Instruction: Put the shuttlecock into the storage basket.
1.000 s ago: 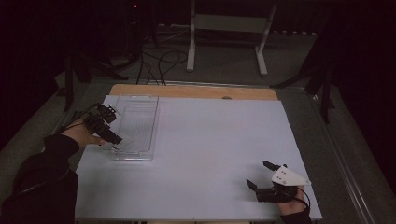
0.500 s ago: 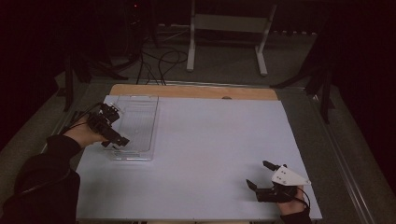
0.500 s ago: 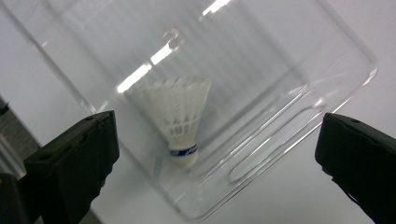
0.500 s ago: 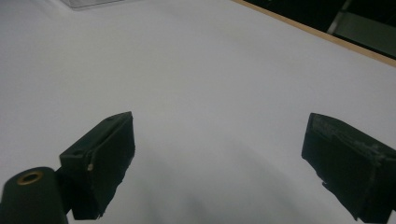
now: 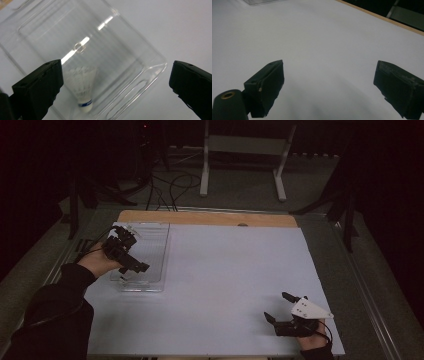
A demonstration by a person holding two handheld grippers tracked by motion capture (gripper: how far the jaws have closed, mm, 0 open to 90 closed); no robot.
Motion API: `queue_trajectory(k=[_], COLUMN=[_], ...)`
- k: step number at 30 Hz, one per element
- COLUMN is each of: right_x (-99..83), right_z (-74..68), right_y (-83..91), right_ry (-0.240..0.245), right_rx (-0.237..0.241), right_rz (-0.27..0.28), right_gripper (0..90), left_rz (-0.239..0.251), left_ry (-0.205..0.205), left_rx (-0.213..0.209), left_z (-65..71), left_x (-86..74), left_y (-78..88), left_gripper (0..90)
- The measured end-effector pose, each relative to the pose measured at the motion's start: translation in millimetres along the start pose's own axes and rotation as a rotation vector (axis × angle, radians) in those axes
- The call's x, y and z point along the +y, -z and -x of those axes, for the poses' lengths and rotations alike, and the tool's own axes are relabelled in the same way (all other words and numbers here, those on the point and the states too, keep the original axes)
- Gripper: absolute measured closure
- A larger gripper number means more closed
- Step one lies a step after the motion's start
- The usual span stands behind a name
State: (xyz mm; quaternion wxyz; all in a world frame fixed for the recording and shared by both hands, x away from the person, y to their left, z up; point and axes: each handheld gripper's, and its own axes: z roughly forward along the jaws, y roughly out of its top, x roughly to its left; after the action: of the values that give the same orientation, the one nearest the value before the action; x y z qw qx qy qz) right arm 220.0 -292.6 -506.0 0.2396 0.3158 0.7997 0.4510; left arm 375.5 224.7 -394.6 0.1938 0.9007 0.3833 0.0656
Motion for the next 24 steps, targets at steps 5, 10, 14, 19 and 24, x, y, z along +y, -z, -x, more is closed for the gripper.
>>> queue_trajectory(k=[5, 10, 14, 19, 24], right_x=[0.1, -0.2, -0.1, 0.0, 0.1], right_z=[-0.2, 0.3, 0.0, 0.1, 0.0], right_y=[0.0, -0.2, -0.3, 0.1, 0.2], right_ry=[0.001, 0.001, 0.000, 0.000, 0.000], right_rx=[-0.001, -0.004, -0.003, -0.003, -0.003], right_rz=[-0.001, -0.004, -0.003, -0.003, -0.002], right_gripper=[9.7, 9.7, 9.7, 9.7, 9.7], left_rz=[0.040, 0.065, 0.085, 0.111, 0.158], left_ry=[-0.004, -0.016, -0.040, -0.038, -0.030], left_rx=[0.010, 0.009, 0.002, -0.009, -0.014], left_z=[3.3, 5.3, 12.2, 18.1, 23.6], left_x=[3.7, 6.4, 11.4, 17.3, 23.3], left_y=[-0.3, 2.7, 4.8, 4.8, 6.4], left_gripper=[0.1, 0.0, 0.0, 0.0, 0.0])
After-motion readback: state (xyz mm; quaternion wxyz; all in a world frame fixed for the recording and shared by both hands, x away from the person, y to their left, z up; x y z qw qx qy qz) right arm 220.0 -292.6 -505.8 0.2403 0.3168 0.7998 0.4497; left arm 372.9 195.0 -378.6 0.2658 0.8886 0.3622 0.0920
